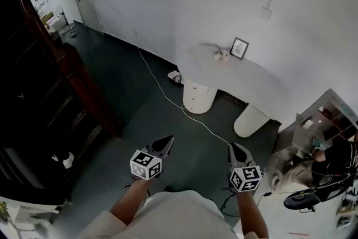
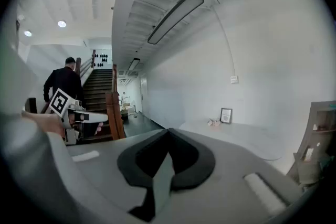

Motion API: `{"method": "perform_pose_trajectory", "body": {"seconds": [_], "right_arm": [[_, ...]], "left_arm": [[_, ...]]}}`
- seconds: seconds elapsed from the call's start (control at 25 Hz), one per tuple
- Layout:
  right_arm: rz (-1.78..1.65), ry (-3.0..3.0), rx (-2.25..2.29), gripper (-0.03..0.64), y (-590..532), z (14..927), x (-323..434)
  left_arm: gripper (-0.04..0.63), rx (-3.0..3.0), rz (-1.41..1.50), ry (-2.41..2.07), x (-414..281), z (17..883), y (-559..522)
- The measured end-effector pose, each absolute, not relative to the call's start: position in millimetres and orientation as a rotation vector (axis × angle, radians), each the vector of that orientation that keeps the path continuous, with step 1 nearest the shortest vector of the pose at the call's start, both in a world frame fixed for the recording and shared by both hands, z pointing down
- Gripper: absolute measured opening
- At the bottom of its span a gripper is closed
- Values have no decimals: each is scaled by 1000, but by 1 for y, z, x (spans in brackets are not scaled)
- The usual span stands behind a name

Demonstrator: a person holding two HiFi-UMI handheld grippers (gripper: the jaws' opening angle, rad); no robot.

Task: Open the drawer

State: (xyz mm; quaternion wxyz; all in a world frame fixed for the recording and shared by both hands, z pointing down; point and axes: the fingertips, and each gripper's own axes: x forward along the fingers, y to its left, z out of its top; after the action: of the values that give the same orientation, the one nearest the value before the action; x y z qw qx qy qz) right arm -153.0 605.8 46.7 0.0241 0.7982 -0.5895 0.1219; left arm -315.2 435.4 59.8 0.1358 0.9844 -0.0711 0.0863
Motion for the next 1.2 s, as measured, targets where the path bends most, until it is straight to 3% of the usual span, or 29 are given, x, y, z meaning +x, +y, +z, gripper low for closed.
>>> {"method": "perform_pose_trajectory", "body": {"seconds": [1.2], "right_arm": [[351, -1762, 2511, 8, 578, 48, -205]], "left_arm": [[8, 2862, 285, -130, -366, 75, 404]]}}
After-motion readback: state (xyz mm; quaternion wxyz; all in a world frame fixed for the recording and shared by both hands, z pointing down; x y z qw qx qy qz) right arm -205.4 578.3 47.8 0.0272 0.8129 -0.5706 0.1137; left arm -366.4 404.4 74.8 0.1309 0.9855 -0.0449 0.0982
